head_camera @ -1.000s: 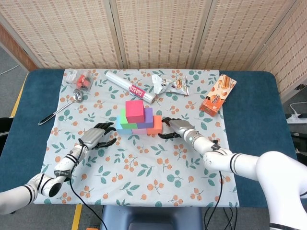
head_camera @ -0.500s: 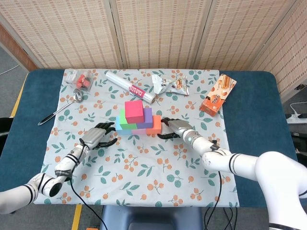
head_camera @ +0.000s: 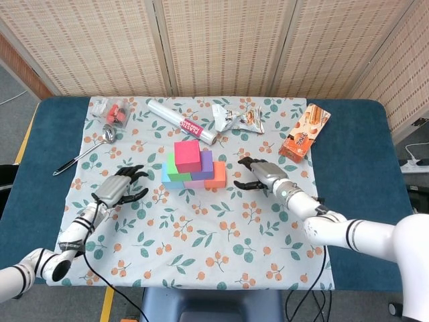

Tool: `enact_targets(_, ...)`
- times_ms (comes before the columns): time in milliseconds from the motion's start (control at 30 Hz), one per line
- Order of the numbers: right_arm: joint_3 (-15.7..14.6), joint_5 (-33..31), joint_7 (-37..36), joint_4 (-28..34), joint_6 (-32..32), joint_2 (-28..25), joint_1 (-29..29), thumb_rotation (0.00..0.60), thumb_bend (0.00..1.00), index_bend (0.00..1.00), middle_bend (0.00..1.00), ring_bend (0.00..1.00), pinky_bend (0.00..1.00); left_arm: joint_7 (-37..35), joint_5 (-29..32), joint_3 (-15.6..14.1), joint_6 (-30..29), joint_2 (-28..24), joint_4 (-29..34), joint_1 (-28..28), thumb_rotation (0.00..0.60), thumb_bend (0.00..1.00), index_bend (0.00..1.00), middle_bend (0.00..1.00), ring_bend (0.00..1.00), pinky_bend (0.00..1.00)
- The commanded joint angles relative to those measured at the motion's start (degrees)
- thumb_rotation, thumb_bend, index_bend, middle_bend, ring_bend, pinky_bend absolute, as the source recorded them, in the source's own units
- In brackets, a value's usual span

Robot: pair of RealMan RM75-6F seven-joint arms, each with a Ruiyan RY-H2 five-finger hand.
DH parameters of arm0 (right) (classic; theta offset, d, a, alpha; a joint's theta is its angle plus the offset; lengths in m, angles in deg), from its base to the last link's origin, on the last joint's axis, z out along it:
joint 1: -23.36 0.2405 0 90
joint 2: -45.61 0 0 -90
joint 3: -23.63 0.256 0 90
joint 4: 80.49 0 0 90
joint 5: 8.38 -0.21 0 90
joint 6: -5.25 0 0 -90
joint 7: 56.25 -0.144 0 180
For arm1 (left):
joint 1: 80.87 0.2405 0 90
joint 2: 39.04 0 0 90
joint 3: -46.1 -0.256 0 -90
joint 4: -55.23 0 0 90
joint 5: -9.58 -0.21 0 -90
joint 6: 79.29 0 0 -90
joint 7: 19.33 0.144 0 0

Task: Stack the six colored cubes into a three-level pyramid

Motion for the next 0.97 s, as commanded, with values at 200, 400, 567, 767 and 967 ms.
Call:
enact_targets(200,-1.17,15.66,1.02,13.83,29.72,-12.21,-18.62,0.394,0.43,0.05,0.00,0.00,0.07,6.60,2.56,-0.03,-17.93,-11.67,9.91,11.76,0.411,0.30,0.16,0.00,0.00,0.06)
enact_targets(400,-3.23,27.27,-1.58,12.51,47.91,-12.11,-32.05,0.449,0.36,0.01,0.04,0.00,0.12,9.57,2.32,-1.00,-30.26,-14.77,11.73,20.09,0.592,0.32,0.16,0.04,0.00,0.06)
enact_targets(567,-5.17,35.23,-3.46,9.84,56.67,-10.54,-40.69,0.451,0.27,0.00,0.01,0.00,0.02,11.07,-1.90,-3.58,-38.31,-13.98,11.78,25.73,0.599,0.31,0.16,0.04,0.00,0.06)
enact_targets(767,-7.92,42.52,-3.43,9.29,62.23,-8.77,-48.53,0.450,0.24,0.00,0.00,0.00,0.00,13.32,-5.60,-6.58,-43.23,-13.67,15.34,30.66,0.572,0.32,0.14,0.03,0.00,0.05)
enact_targets(967,-7.98,45.35,-1.57,9.51,65.55,-7.46,-54.16,0.449,0.24,0.00,0.00,0.00,0.00,15.38,-7.99,-7.40,-47.10,-12.24,17.67,33.98,0.563,0.32,0.12,0.02,0.00,0.05)
